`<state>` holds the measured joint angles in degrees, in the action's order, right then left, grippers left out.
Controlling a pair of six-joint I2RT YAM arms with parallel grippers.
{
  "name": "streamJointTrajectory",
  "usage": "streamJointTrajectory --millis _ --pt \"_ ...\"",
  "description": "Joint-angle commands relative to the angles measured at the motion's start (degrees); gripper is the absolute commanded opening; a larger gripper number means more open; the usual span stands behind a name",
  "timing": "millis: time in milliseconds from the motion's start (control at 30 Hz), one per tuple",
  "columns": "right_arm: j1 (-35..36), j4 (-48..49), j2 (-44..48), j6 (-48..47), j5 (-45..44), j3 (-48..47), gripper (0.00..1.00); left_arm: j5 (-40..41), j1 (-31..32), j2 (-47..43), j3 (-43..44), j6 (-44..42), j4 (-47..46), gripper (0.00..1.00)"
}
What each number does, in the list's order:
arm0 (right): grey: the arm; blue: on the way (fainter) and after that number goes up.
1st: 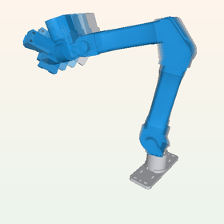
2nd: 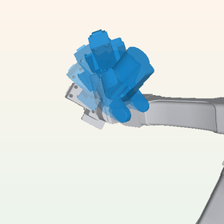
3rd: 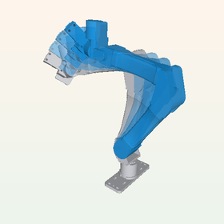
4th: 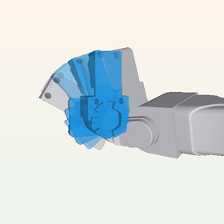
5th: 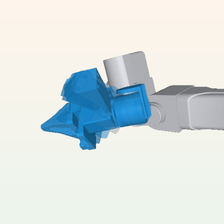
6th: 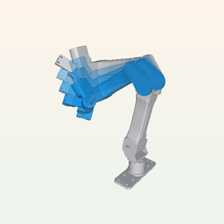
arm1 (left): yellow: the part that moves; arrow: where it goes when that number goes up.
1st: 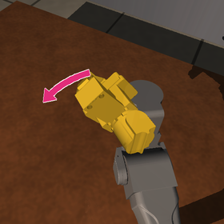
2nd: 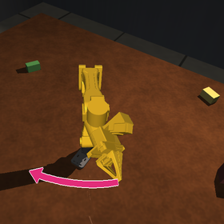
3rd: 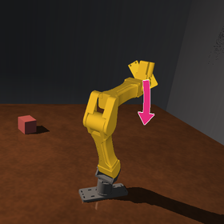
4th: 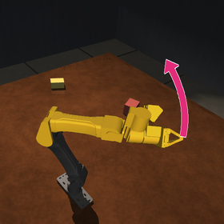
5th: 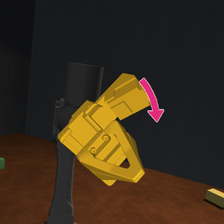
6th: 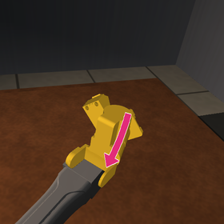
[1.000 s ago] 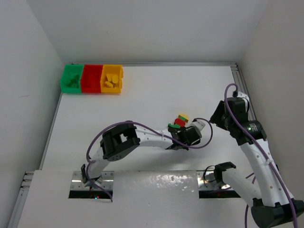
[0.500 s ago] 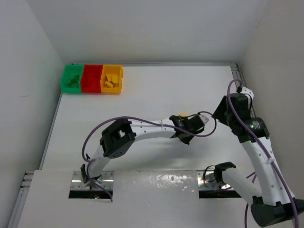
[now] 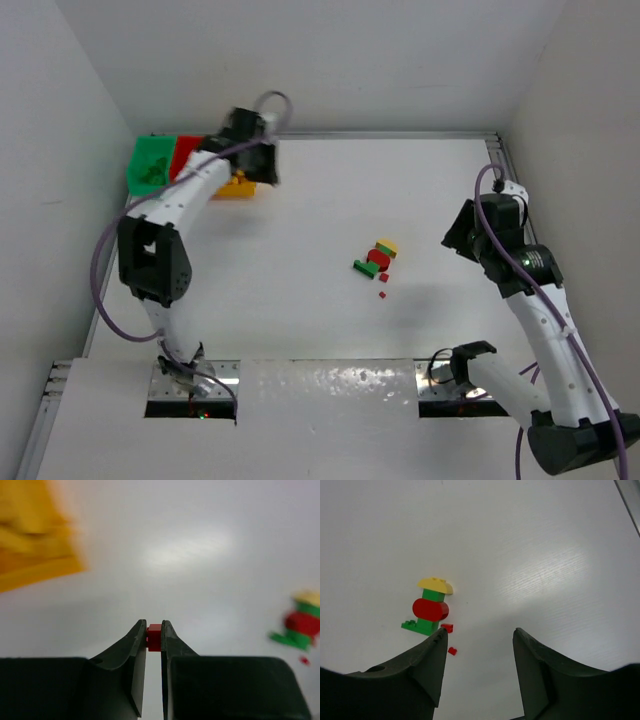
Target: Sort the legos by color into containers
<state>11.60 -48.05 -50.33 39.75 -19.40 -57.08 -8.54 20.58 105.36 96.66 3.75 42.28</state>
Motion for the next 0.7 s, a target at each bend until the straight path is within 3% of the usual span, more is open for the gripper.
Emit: streamJointTrajectory --millis 0,133,233,667 --pt "0.09 2.96 -1.18 0.33 1.9 0.92 0.54 0.97 -15.36 -2.53 4.32 -3.48 1.84 0.0" --pt "0.09 3.4 -1.79 0.07 2.35 1.27 0.54 3.88 -25.22 1.5 6.6 -10.76 -3.6 0.0" --pt "0.09 3.06 -1.71 -0.11 2.44 2.06 0.54 4.93 -27.6 6.6 10.98 -11.65 -3.88 0.0" --pt "0.09 -0.2 -0.04 -0.28 0.59 2.76 0.54 13.11 -28.58 21.37 18.21 -12.1 -13.89 0.0"
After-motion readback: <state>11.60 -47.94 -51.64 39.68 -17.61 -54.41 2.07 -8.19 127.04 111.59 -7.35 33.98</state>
